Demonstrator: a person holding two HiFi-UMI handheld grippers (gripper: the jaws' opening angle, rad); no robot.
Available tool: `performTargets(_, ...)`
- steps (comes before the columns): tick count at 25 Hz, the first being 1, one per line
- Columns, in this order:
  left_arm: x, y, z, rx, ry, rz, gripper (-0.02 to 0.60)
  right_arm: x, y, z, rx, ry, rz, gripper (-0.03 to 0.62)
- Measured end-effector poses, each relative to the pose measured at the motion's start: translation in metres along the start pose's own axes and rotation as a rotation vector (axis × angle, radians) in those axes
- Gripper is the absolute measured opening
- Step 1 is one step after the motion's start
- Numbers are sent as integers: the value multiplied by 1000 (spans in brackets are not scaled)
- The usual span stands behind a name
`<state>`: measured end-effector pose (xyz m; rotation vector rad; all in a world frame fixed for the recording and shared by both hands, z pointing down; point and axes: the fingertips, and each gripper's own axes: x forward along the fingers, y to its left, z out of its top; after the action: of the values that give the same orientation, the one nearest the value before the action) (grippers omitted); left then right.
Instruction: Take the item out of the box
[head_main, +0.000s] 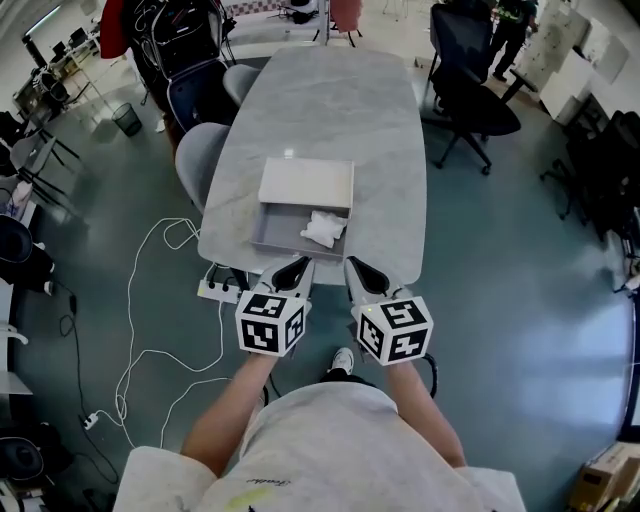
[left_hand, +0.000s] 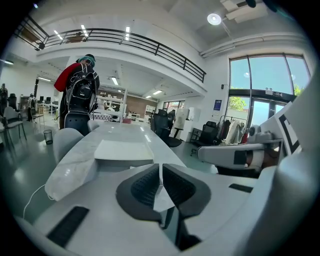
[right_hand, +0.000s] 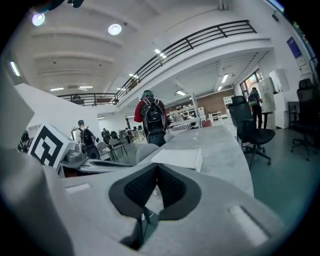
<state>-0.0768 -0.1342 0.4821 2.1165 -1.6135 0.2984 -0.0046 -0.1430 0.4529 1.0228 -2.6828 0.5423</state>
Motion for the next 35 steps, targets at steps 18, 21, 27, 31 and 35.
performTargets(18, 62, 15, 8, 117, 118, 30, 25, 40, -42, 21, 8, 20, 71, 5)
performTargets(21, 74, 22, 2, 174, 171, -11, 25, 49, -45, 18, 14, 32, 56, 5)
performTargets(27, 97, 33, -12, 255, 294, -129, 25, 60, -51, 16, 27, 53, 0, 5)
performTargets(31, 110, 34, -22, 330, 358, -197, 25, 67, -56, 16, 41, 58, -42, 5)
performTargets(35, 120, 32, -27, 411, 390, -267, 26, 71, -57, 17, 47, 57, -72, 5)
